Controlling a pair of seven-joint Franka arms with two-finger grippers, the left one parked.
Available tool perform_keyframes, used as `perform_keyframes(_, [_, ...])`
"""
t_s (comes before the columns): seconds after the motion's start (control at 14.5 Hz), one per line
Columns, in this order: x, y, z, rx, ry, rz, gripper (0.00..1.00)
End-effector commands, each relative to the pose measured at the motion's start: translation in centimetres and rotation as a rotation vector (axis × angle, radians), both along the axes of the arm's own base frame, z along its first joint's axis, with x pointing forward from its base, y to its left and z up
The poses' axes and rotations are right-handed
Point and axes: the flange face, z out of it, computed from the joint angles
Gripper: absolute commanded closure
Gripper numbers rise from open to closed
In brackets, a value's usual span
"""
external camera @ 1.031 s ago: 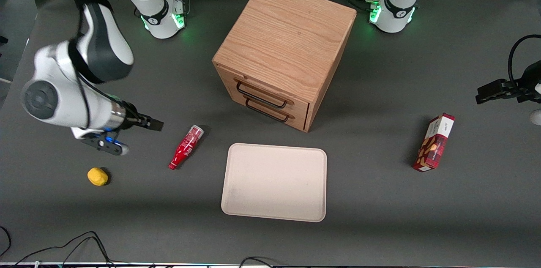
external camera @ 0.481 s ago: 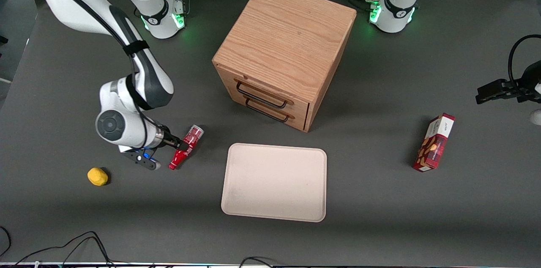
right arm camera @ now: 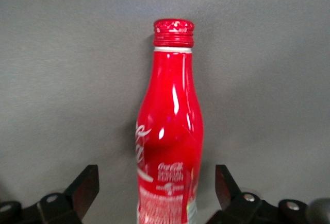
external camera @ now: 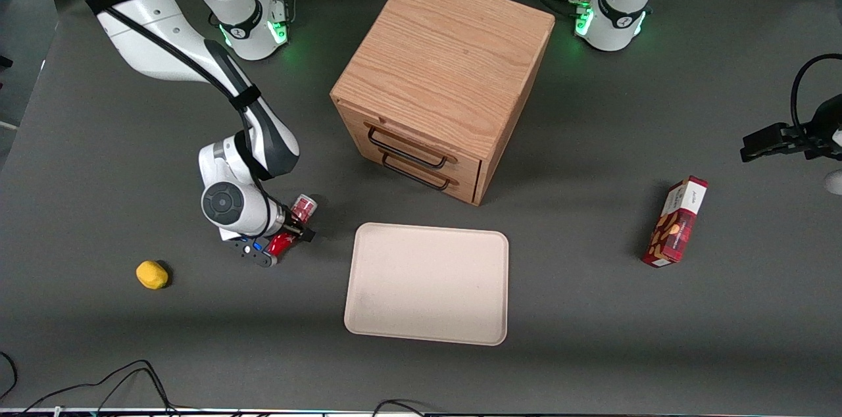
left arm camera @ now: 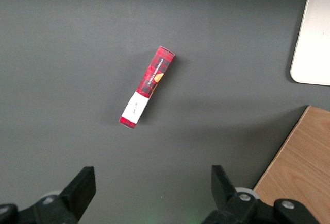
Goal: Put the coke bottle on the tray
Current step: 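Close the right gripper around the red bottle's body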
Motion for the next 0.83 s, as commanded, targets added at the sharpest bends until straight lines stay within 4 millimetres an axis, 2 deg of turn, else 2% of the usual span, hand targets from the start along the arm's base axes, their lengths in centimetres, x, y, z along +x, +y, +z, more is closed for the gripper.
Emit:
perform_keyframes(0.0, [0.21,0.26,-0.96,-0.028,-0.022,-0.01,0.0])
perform_keyframes(0.69, [0.13,0.23,-1.43,-0.035,-0.021,-0.01,0.0])
perform_keyframes(0.76, [0.13,0.24,-1.42,-0.035,-0.021,-0.018,0.3])
